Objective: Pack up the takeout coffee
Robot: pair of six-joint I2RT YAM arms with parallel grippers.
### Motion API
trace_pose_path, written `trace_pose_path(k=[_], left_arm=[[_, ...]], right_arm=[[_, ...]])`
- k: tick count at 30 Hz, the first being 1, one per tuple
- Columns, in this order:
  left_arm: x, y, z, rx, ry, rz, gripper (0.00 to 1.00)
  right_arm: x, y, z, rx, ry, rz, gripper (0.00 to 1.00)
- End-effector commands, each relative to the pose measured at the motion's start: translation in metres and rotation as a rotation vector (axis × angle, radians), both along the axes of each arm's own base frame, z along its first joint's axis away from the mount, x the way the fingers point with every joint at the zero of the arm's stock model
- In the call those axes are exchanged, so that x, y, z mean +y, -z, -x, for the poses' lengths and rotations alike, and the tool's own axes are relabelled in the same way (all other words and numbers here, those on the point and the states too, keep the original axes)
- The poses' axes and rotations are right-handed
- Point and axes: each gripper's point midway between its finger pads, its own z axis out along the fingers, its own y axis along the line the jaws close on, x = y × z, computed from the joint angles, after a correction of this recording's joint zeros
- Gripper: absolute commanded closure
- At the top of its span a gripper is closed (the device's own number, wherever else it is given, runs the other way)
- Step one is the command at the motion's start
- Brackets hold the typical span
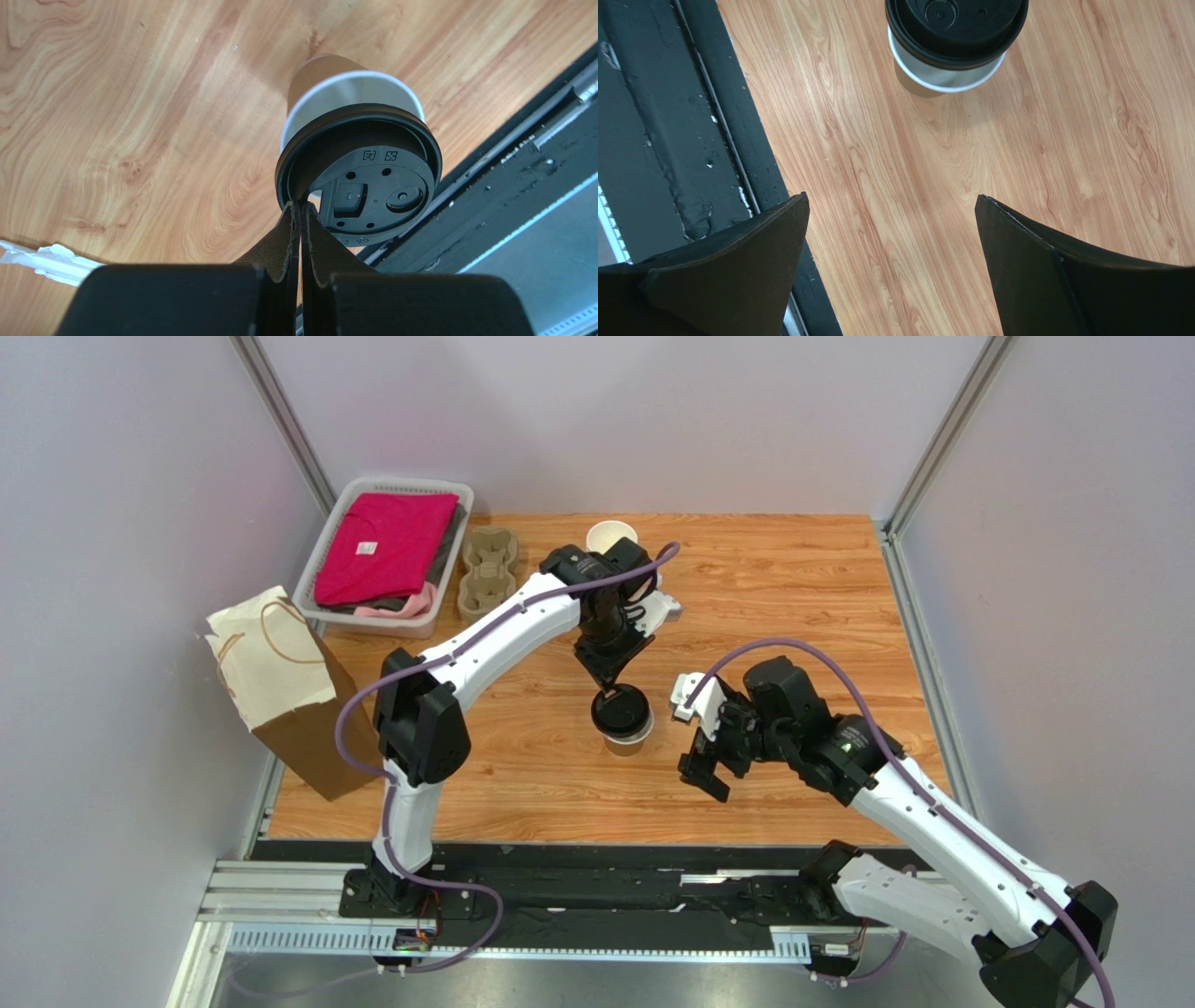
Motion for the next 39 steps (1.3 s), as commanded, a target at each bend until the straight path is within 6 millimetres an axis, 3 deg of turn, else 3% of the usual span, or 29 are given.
trace_pose_path(k=[1, 22, 33, 39], left_arm=[[-0.01, -0.005, -0.014, -0.057, -0.005, 0.008, 1.0], [-0.018, 0.01, -0.006, -0.025, -0.001, -0.003, 1.0], [-0.01, 0.023, 0.005, 0.012, 0.009, -0.039, 1.0], [-0.015, 0.02, 0.002, 0.002, 0.0, -0.021, 1.0]], right_arm=[[0.001, -0.012, -0.014, -0.083, 0.016, -0.019, 0.06], [-0.001, -0.014, -0.029, -0.008, 0.099, -0.054, 0.05], [-0.001, -0.018, -0.034, -0.015, 0.099, -0.056, 0.05], [0.0, -0.016, -0.034, -0.009, 0.098, -0.056, 0.04]])
